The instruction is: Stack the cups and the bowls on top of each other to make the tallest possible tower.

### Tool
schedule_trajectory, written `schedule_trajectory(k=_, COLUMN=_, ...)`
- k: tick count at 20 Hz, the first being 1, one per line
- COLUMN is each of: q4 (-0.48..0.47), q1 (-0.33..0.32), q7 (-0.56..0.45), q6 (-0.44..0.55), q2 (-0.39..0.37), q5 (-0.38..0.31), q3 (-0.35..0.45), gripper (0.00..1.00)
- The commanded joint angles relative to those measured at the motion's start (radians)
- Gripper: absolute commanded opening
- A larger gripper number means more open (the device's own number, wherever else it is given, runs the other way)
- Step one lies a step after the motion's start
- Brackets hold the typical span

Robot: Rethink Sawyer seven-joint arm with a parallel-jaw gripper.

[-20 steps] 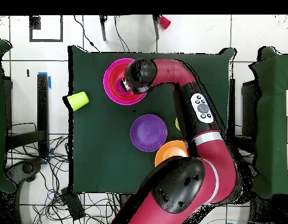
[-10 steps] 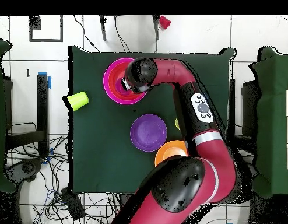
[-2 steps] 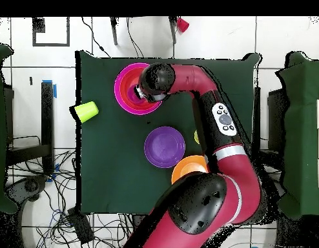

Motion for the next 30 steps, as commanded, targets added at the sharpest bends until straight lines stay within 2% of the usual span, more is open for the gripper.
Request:
schedule_trajectory(k=1, q4=-0.075, q1=0.009, q7=-0.300, q6=-0.026, q2=0.106, q5=-0.060, q3=0.016, gripper=0.00)
schedule_trajectory(k=7, q4=-0.080, q1=0.017, q7=-0.283, q6=-0.020, q2=0.102, q5=-0.067, q3=0.003, gripper=0.00)
schedule_trajectory(k=8, q4=-0.083, q1=0.021, q7=-0.275, q6=-0.012, q2=0.099, q5=-0.072, q3=-0.005, gripper=1.00)
schedule_trajectory(k=12, q4=-0.086, q1=0.025, q7=-0.248, q6=0.015, q2=0.097, q5=-0.066, q3=-0.018, gripper=1.00)
schedule_trajectory(k=16, q4=-0.052, q1=0.001, q7=-0.279, q6=-0.059, q2=0.093, q5=-0.063, q3=0.014, gripper=1.00)
schedule_trajectory(k=30, q4=-0.055, q1=0.008, q7=-0.269, q6=-0.037, q2=0.098, q5=-0.058, q3=0.013, gripper=1.00)
